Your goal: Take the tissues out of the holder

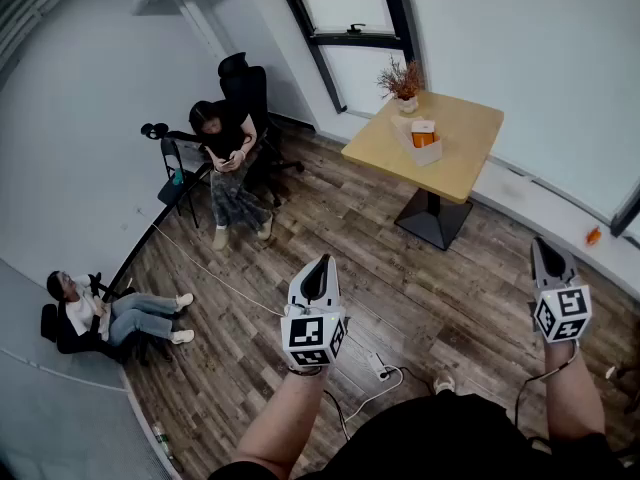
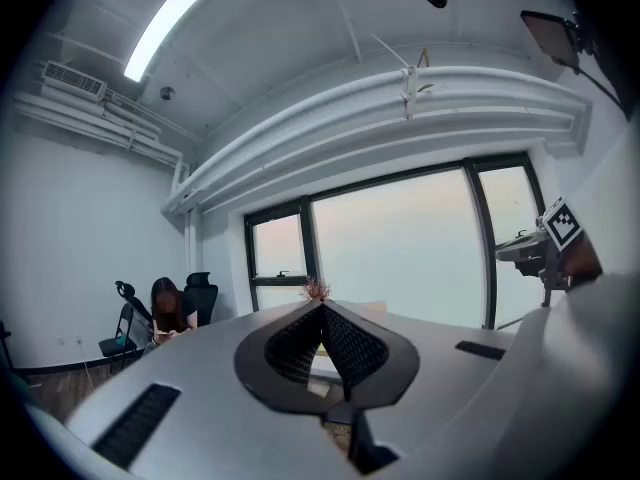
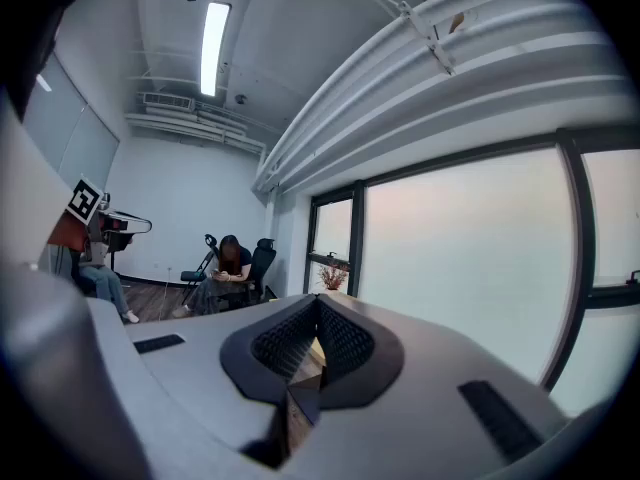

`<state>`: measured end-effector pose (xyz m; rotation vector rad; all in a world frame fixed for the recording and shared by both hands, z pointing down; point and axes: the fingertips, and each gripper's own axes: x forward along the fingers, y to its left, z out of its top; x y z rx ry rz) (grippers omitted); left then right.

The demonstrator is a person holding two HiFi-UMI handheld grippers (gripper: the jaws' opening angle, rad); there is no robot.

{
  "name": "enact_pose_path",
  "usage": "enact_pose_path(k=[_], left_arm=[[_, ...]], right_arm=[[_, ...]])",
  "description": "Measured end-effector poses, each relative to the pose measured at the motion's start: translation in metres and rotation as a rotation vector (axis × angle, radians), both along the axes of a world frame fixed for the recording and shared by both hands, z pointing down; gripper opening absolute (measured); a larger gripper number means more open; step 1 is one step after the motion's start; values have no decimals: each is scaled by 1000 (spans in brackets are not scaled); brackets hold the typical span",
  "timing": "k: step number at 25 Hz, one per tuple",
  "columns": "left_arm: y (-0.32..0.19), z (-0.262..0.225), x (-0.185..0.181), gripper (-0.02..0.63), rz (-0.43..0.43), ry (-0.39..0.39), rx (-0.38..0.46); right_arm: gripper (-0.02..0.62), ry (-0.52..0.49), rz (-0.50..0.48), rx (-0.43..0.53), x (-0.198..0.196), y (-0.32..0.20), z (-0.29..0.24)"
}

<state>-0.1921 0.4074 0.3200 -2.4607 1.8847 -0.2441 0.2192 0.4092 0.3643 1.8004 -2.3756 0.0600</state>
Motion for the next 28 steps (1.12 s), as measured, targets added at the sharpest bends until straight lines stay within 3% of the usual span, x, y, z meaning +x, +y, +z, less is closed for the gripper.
enact_pose_path(k=[6,12,17,23,28], left_arm=[[-29,-16,10,5,-33,32,64],[-28,-2,-4,5,-119,17,27],[-23,16,3,5,-171,8,21],[-29,24,10,5,-151,-31,11],[-66,22,1,5,-163,-1,20]], right_arm=[[6,-1,-38,13,-9,-34,6],[6,9,-10,28,11,-54,12],[6,74,-86,28,15,-70,19],[6,30,-66,0,34,-90,28],[6,50,-45,-21,44,-106,33]])
